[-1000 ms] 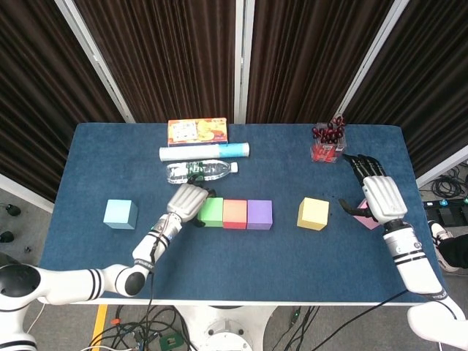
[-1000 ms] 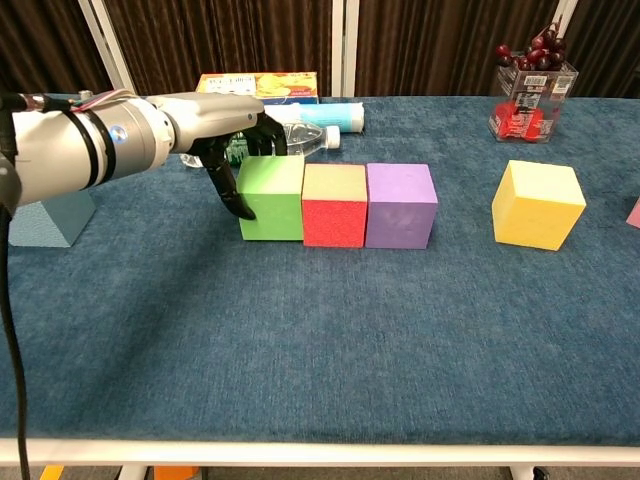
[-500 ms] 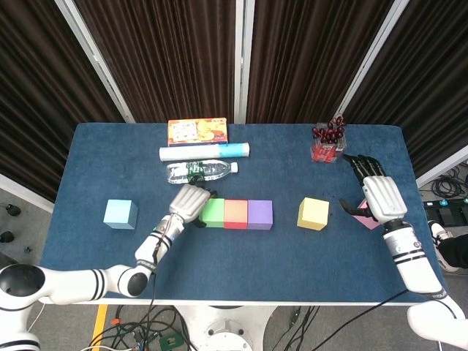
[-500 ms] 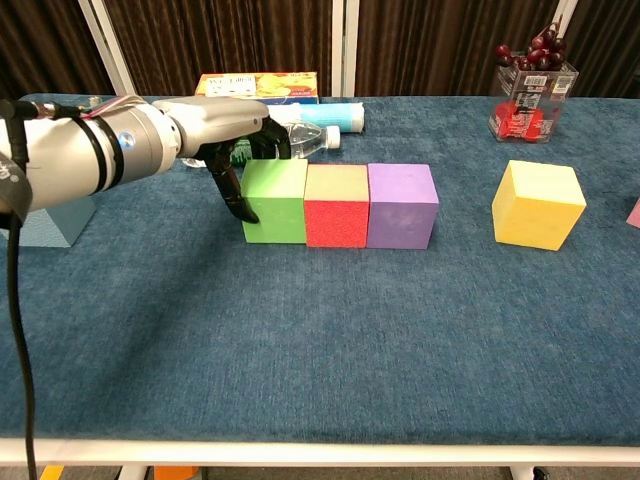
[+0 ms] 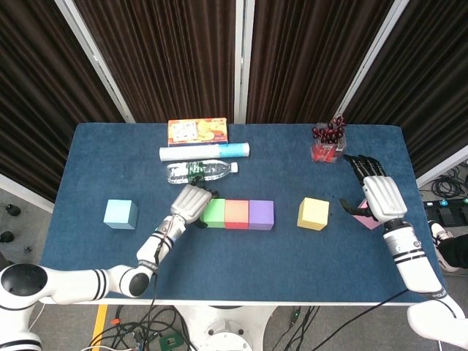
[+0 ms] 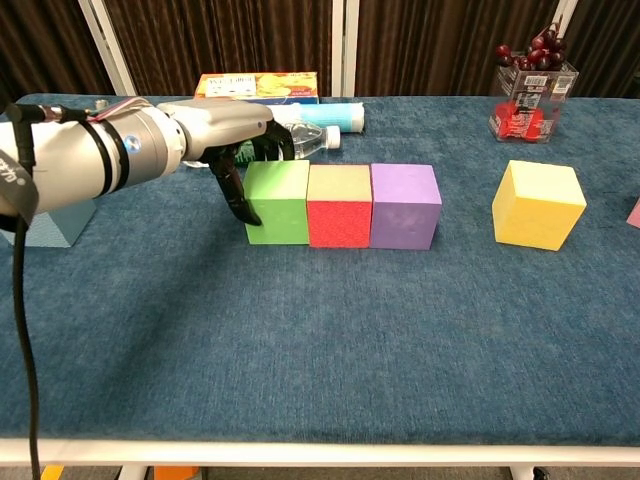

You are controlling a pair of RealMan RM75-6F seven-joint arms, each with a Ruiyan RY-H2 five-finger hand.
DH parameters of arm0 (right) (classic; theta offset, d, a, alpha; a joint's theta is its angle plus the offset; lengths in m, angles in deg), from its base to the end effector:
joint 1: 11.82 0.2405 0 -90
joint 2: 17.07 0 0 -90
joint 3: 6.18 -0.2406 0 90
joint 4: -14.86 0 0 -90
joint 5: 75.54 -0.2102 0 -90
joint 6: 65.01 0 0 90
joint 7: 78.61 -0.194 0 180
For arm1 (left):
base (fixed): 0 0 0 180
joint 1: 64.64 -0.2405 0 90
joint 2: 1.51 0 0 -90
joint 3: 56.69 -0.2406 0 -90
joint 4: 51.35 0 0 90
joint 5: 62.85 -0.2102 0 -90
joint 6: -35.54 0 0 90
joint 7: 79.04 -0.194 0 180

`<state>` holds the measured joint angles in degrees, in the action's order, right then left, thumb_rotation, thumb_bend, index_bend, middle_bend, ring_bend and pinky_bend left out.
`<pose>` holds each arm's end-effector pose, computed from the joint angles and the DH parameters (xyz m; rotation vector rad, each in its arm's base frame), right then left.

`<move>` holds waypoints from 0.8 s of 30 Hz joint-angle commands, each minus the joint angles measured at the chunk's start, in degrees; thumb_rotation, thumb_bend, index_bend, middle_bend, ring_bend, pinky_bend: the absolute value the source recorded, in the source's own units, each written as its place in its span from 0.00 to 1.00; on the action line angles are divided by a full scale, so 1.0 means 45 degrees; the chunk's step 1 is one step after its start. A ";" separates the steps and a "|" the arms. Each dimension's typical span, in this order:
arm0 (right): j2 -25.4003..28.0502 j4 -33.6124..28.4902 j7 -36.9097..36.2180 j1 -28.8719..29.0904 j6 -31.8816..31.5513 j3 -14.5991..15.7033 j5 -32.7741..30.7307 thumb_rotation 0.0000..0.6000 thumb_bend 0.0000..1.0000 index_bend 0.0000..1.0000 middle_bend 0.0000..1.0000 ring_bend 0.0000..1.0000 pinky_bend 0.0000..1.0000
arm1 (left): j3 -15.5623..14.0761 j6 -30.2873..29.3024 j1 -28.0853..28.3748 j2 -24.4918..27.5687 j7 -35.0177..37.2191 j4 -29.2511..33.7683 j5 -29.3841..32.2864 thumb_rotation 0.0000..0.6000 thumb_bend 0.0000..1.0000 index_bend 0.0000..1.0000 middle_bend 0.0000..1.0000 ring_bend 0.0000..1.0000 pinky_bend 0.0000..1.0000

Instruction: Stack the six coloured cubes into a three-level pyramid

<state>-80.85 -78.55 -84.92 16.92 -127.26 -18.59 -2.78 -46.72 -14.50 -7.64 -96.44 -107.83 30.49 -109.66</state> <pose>-0.2078 -0.3709 0.1275 1.5324 -1.0526 1.0906 -0.0617 0.3918 -0.0852 -2.0080 -0.9522 -0.8352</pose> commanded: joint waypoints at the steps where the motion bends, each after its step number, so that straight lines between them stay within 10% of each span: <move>1: 0.0004 0.0007 -0.0014 -0.0007 -0.0020 -0.0008 0.0013 1.00 0.21 0.00 0.10 0.00 0.00 | -0.0020 -0.0016 -0.0005 -0.0007 -0.0023 0.0022 0.0018 1.00 0.13 0.30 0.39 0.27 0.04; 24: 0.0032 0.0000 -0.0113 -0.0107 -0.0163 -0.0023 0.0082 1.00 0.22 0.00 0.09 0.00 0.00 | -0.0034 -0.0017 0.0127 0.0212 -0.0269 0.0534 0.0328 1.00 0.12 0.17 0.22 0.21 0.04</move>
<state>-80.72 -78.54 -85.45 16.45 -127.98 -18.68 -2.40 -46.89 -14.65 -7.08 -95.56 -109.11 32.81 -108.24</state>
